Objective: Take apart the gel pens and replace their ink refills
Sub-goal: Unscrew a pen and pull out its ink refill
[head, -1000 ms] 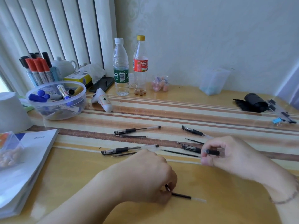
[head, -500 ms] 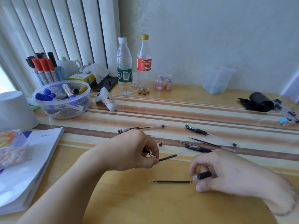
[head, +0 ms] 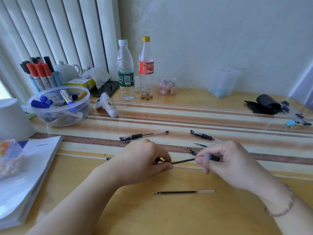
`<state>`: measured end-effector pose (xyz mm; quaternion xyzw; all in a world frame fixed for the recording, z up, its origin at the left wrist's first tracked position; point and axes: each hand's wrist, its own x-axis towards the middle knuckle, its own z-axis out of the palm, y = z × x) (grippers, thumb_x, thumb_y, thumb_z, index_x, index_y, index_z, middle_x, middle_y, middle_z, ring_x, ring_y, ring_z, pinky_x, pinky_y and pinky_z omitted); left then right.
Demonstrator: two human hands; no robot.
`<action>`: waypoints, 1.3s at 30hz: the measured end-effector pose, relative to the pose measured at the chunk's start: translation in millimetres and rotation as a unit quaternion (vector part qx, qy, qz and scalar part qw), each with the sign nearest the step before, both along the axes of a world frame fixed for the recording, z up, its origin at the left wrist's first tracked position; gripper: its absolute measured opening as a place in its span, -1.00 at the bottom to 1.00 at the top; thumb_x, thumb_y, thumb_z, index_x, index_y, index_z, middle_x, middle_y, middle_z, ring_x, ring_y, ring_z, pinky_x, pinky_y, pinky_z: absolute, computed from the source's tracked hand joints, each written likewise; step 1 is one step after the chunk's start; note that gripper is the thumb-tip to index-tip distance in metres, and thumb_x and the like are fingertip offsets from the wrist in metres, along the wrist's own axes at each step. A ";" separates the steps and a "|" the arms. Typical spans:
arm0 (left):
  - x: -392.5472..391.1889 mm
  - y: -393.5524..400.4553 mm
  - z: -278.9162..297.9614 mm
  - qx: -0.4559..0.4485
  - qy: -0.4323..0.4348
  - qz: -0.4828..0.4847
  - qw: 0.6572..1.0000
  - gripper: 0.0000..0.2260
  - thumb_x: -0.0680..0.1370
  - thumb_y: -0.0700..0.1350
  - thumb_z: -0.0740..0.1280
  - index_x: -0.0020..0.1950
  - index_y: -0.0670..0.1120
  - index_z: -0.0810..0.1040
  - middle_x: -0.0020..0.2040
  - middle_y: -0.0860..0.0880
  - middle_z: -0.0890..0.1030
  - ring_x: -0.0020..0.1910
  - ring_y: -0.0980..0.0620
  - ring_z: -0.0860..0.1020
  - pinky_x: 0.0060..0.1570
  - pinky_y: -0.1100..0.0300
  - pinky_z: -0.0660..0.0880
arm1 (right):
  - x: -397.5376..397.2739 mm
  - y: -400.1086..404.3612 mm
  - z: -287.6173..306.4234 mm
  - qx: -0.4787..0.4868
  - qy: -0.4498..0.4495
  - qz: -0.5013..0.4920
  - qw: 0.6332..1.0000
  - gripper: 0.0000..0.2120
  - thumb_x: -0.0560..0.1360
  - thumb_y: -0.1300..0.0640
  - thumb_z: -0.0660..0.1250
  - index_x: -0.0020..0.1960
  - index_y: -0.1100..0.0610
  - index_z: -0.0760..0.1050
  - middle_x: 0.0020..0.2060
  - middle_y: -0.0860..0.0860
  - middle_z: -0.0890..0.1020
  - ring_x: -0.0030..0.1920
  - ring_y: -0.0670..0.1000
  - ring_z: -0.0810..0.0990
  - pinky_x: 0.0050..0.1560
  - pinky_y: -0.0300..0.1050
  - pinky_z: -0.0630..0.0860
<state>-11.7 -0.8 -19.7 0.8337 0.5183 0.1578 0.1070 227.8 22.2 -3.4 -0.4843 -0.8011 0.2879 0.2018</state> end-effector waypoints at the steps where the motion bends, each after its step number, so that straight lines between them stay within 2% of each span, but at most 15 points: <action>1: -1.7 0.7 -0.5 0.011 0.013 -0.003 1.000 -0.79 0.54 0.19 0.26 -0.01 0.13 0.62 -0.35 0.15 0.53 -0.34 0.18 0.45 -0.35 0.31 0.32 | 1.9 1.9 -0.7 0.003 0.011 -0.001 1.000 -0.88 0.45 -0.05 0.39 -0.23 -0.10 0.65 -0.43 -0.12 0.67 -0.24 0.22 0.59 -0.16 0.11 0.55; 4: -7.1 1.4 0.0 0.046 0.026 -0.016 0.998 -0.80 0.55 0.14 0.22 -0.05 0.11 0.59 -0.28 0.13 0.59 -0.32 0.13 0.49 -0.32 0.20 0.45 | 7.2 6.3 1.1 0.009 0.040 0.011 0.999 -0.71 0.33 -0.28 0.37 -0.21 -0.06 0.64 -0.35 -0.06 0.67 -0.28 0.04 0.61 -0.18 0.01 0.54; 6: -9.8 1.8 1.3 0.060 0.028 -0.006 0.998 -0.85 0.57 0.09 0.22 -0.05 0.11 0.57 -0.27 0.14 0.59 -0.33 0.15 0.46 -0.35 0.24 0.40 | 11.9 10.9 0.4 0.021 0.058 0.011 0.998 -0.52 0.24 -0.47 0.28 -0.16 -0.10 0.63 -0.28 -0.13 0.68 -0.28 -0.10 0.61 -0.20 -0.14 0.53; 8: -12.1 2.4 1.6 0.072 0.024 0.003 0.997 -0.85 0.59 0.07 0.21 -0.03 0.11 0.55 -0.25 0.16 0.58 -0.32 0.16 0.42 -0.37 0.28 0.35 | 15.8 15.0 -0.4 0.032 0.085 0.000 0.996 -0.46 0.28 -0.56 0.09 -0.17 -0.20 0.61 -0.44 -0.14 0.59 -0.44 -0.08 0.51 -0.31 -0.18 0.46; 9: -13.1 2.5 1.7 0.077 0.022 0.009 0.997 -0.84 0.59 0.08 0.19 -0.03 0.11 0.55 -0.26 0.16 0.58 -0.32 0.16 0.42 -0.37 0.26 0.36 | 18.0 17.1 -0.6 0.046 0.089 -0.015 0.995 -0.47 0.34 -0.55 -0.01 -0.19 -0.25 0.58 -0.53 -0.08 0.46 -0.49 -0.03 0.42 -0.34 -0.11 0.42; 11: -14.7 3.0 1.4 0.086 0.013 0.022 0.996 -0.82 0.57 0.10 0.15 -0.05 0.12 0.53 -0.30 0.14 0.58 -0.35 0.13 0.45 -0.38 0.16 0.43 | 23.9 20.2 -2.2 0.088 0.075 -0.047 0.992 -0.51 0.45 -0.46 -0.09 -0.15 -0.31 0.56 -0.54 -0.01 0.29 -0.51 0.00 0.33 -0.39 -0.08 0.34; 14: -14.9 3.3 1.9 0.091 -0.002 0.032 0.995 -0.81 0.55 0.12 0.13 -0.08 0.13 0.52 -0.34 0.11 0.56 -0.37 0.10 0.48 -0.39 0.11 0.45 | 25.7 18.9 -3.5 0.126 0.049 -0.062 0.989 -0.71 0.53 -0.29 0.09 0.00 -0.27 0.56 -0.50 -0.08 0.45 -0.49 -0.08 0.38 -0.41 -0.07 0.37; 17: -14.0 3.6 2.0 0.097 -0.004 0.029 0.995 -0.81 0.55 0.11 0.14 -0.08 0.12 0.52 -0.35 0.10 0.55 -0.38 0.10 0.47 -0.39 0.10 0.45 | 20.9 15.5 -4.2 0.143 0.021 -0.048 0.988 -0.88 0.50 -0.09 0.27 -0.06 -0.26 0.58 -0.26 -0.32 0.63 -0.44 -0.07 0.48 -0.43 -0.10 0.41; 21: -13.5 3.6 0.9 0.100 -0.001 0.022 0.995 -0.83 0.56 0.10 0.15 -0.08 0.12 0.52 -0.35 0.10 0.56 -0.38 0.08 0.47 -0.39 0.09 0.45 | 20.2 13.2 -4.2 0.134 0.046 -0.021 0.990 -0.86 0.47 -0.12 0.26 -0.05 -0.22 0.59 -0.25 -0.08 0.68 -0.39 0.13 0.54 -0.34 0.08 0.50; 24: -12.5 3.1 0.9 0.102 -0.004 0.016 0.995 -0.82 0.56 0.10 0.16 -0.08 0.11 0.52 -0.34 0.11 0.56 -0.38 0.09 0.46 -0.39 0.10 0.45 | 21.2 15.2 -6.1 0.127 0.038 -0.019 0.991 -0.85 0.47 -0.15 0.26 -0.03 -0.24 0.58 -0.19 -0.14 0.69 -0.34 0.12 0.60 -0.26 0.14 0.58; 26: -11.1 2.2 0.5 0.105 -0.004 0.013 0.994 -0.82 0.56 0.10 0.16 -0.08 0.10 0.53 -0.33 0.13 0.57 -0.37 0.10 0.45 -0.38 0.12 0.44 | 20.8 15.8 -7.2 0.113 0.035 -0.014 0.993 -0.81 0.45 -0.20 0.24 0.00 -0.25 0.58 -0.15 -0.20 0.69 -0.21 0.12 0.66 -0.14 0.20 0.59; 30: -9.7 1.4 -0.8 0.103 0.020 0.003 0.995 -0.79 0.56 0.10 0.15 -0.06 0.09 0.54 -0.28 0.14 0.60 -0.33 0.10 0.46 -0.36 0.12 0.44 | 18.2 15.6 -7.4 0.106 0.042 0.010 0.993 -0.81 0.46 -0.14 0.26 -0.02 -0.19 0.62 -0.14 -0.25 0.69 -0.10 -0.10 0.65 -0.10 0.11 0.59; 33: -11.7 2.6 -1.2 0.102 0.034 0.002 0.994 -0.79 0.56 0.11 0.14 -0.08 0.09 0.54 -0.31 0.12 0.57 -0.36 0.09 0.41 -0.40 0.17 0.37 | 17.3 14.8 -7.0 0.108 0.052 0.029 0.992 -0.84 0.48 -0.08 0.27 -0.04 -0.15 0.62 -0.17 -0.19 0.69 -0.14 -0.08 0.63 -0.14 0.13 0.57; 36: -12.4 2.7 -1.0 0.103 0.041 -0.004 0.994 -0.80 0.57 0.10 0.15 -0.11 0.09 0.53 -0.34 0.13 0.54 -0.38 0.09 0.38 -0.44 0.27 0.23 | 17.7 15.2 -7.1 0.106 0.053 0.035 0.992 -0.85 0.48 -0.06 0.29 -0.04 -0.14 0.63 -0.15 -0.21 0.69 -0.08 -0.09 0.64 -0.07 0.08 0.58; 39: -12.0 2.8 -1.2 0.108 0.059 -0.010 0.992 -0.80 0.56 0.09 0.14 -0.11 0.08 0.52 -0.29 0.11 0.58 -0.37 0.07 0.39 -0.43 0.25 0.25 | 18.1 15.0 -5.4 0.118 0.032 0.041 0.992 -0.84 0.48 -0.09 0.29 -0.03 -0.17 0.64 -0.12 -0.30 0.68 -0.06 -0.16 0.64 -0.07 -0.02 0.58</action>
